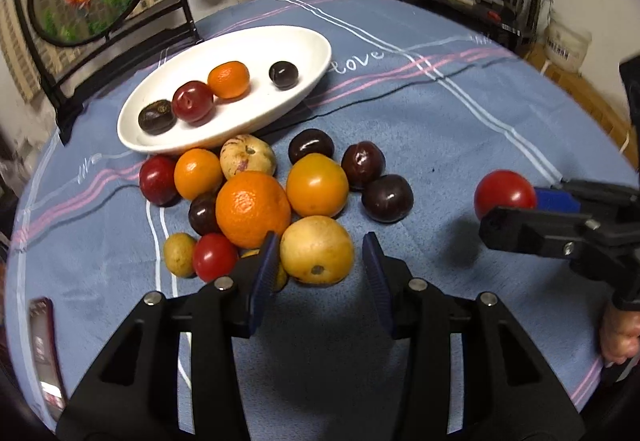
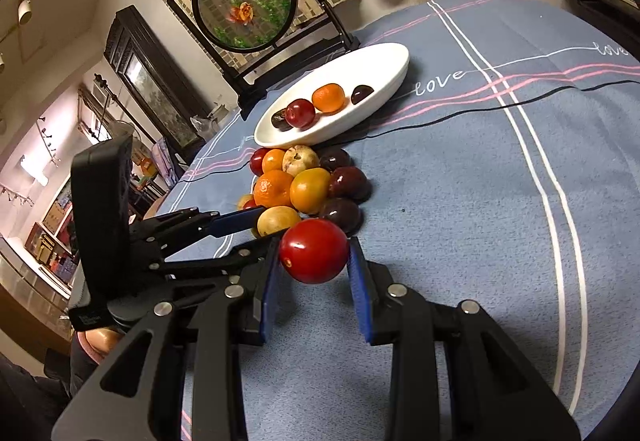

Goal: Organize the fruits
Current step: 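Place a cherry tomato with the right tool while the left tool places a yellow pear on the plate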

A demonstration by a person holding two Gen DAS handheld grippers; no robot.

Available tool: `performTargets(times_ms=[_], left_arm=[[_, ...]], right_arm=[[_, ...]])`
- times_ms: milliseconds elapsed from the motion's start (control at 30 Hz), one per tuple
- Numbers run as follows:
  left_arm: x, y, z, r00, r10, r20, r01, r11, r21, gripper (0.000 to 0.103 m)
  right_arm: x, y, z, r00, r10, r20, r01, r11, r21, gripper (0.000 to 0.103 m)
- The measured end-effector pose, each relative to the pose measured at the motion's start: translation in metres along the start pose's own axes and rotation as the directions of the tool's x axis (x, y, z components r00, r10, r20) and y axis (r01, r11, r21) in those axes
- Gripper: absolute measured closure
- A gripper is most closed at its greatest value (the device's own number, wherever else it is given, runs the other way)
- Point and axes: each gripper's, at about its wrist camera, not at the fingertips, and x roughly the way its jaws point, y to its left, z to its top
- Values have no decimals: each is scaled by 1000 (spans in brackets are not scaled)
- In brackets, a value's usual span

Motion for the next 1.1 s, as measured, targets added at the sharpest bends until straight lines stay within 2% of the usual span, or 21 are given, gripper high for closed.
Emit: performTargets(times_ms=[167,267,533,733,800,933,1000,1100], left_arm=[[3,-6,2,999,29,-15,-29,999,38,59],[2,-6,1,999,39,-14,-39,999,38,63],[-7,5,-1,998,-57,18,58,997,-41,64],[-26,24,-3,989,-113,96,123,987,-99,64],[-30,35,1,986,-119,120,134,983,-126,64],[-28,77,24,978,-100,181,140,965,-223,64],[-20,103,42,975,-83,204,140,949,-282,64],[0,135,64,980,-27,198,97,930,-355,64]], right_arm=[[-1,-1,0,1000,7,6,-7,1000,9,71],[-1,-2,1,1000,5,6,-5,1000,12,71],[-1,-1,2,1000,-11,0,11,1000,8,71],[7,7,6,999,-41,-26,40,998,-39,70],[8,16,17,997,-83,-6,82,992,-91,70],[14,35,60,993,-87,77,98,982,-160,70],[32,42,87,987,-116,109,137,970,-202,70],[73,39,118,982,-164,94,181,958,-222,71]])
